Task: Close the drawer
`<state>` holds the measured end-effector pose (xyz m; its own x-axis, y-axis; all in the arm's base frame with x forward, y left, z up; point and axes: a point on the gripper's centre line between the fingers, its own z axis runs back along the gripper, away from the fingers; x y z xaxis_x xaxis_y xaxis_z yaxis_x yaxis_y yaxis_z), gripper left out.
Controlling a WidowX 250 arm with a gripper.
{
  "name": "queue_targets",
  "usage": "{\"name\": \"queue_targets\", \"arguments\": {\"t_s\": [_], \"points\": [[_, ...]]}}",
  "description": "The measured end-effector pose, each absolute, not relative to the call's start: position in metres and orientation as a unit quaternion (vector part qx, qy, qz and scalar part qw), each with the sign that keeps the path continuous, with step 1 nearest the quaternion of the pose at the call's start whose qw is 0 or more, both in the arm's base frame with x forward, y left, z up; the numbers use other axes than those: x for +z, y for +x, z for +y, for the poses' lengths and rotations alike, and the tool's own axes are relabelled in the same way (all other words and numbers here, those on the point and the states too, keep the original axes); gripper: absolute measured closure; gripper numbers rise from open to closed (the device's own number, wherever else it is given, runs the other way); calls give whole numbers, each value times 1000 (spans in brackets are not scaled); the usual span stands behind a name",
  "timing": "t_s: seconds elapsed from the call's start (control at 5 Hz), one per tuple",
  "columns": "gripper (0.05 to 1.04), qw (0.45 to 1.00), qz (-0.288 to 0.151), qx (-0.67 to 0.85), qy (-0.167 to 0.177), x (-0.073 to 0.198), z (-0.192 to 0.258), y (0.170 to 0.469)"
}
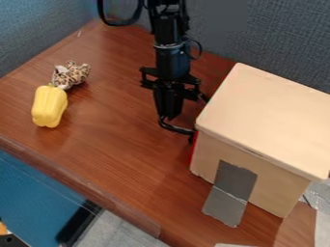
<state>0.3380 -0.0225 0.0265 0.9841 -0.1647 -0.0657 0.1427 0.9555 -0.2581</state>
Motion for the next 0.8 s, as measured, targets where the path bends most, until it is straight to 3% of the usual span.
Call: {"name": "queue_targets", "arguments": {"t_s": [0.2,0.4,0.8], "points": [[933,988,47,-83,-124,25,-26,336],[714,987,51,-97,-116,25,-30,333],[129,993,-14,-85,-80,73,-19,339]]}}
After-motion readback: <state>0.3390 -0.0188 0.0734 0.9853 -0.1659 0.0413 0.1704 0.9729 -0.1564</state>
